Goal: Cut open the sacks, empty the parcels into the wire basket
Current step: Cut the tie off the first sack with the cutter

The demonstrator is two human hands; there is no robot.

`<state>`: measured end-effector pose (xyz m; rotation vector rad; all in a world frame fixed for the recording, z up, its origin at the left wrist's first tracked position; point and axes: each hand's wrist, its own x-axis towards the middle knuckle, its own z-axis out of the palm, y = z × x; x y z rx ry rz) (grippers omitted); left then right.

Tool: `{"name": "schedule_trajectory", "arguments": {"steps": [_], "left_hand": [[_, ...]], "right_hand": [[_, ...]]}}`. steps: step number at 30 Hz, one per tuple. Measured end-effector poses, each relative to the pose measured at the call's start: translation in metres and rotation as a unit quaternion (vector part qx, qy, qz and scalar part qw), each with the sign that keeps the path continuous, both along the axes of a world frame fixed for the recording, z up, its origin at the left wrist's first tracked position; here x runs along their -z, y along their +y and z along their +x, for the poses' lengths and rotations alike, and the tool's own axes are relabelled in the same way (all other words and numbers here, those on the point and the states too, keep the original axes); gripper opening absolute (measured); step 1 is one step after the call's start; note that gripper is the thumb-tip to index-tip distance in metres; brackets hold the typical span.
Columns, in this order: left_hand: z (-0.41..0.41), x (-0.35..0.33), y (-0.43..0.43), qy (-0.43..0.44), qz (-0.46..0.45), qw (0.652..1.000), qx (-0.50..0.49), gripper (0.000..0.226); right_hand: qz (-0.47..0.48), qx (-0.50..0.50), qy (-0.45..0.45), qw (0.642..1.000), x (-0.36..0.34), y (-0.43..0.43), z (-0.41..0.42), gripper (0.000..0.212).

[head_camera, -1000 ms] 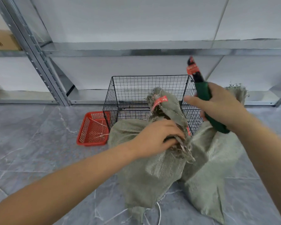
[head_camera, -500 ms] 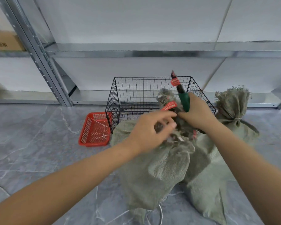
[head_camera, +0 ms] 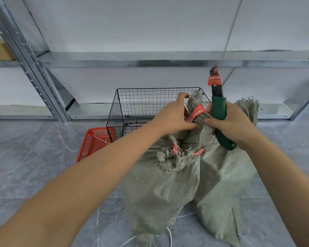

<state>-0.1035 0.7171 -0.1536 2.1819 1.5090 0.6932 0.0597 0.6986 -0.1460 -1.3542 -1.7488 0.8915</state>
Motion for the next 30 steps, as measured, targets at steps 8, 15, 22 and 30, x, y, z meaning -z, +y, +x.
{"name": "schedule_trajectory", "arguments": {"steps": [8, 15, 22, 30], "left_hand": [[0.000, 0.008, -0.011, 0.065, 0.095, 0.992, 0.053, 0.055], [-0.003, 0.024, -0.021, 0.062, 0.023, 0.997, 0.050, 0.020], [-0.013, 0.017, -0.019, 0.059, 0.085, 0.993, 0.053, 0.020], [-0.003, 0.018, -0.015, 0.005, 0.127, 0.991, 0.041, 0.018]], "right_hand": [[0.037, 0.074, -0.062, 0.995, 0.012, -0.001, 0.016, 0.022], [0.098, 0.079, -0.149, 0.981, 0.025, -0.006, 0.013, 0.021], [0.085, 0.076, -0.180, 0.977, 0.027, -0.005, 0.018, 0.016], [0.075, 0.084, -0.241, 0.964, -0.012, -0.046, 0.031, 0.041]]}}
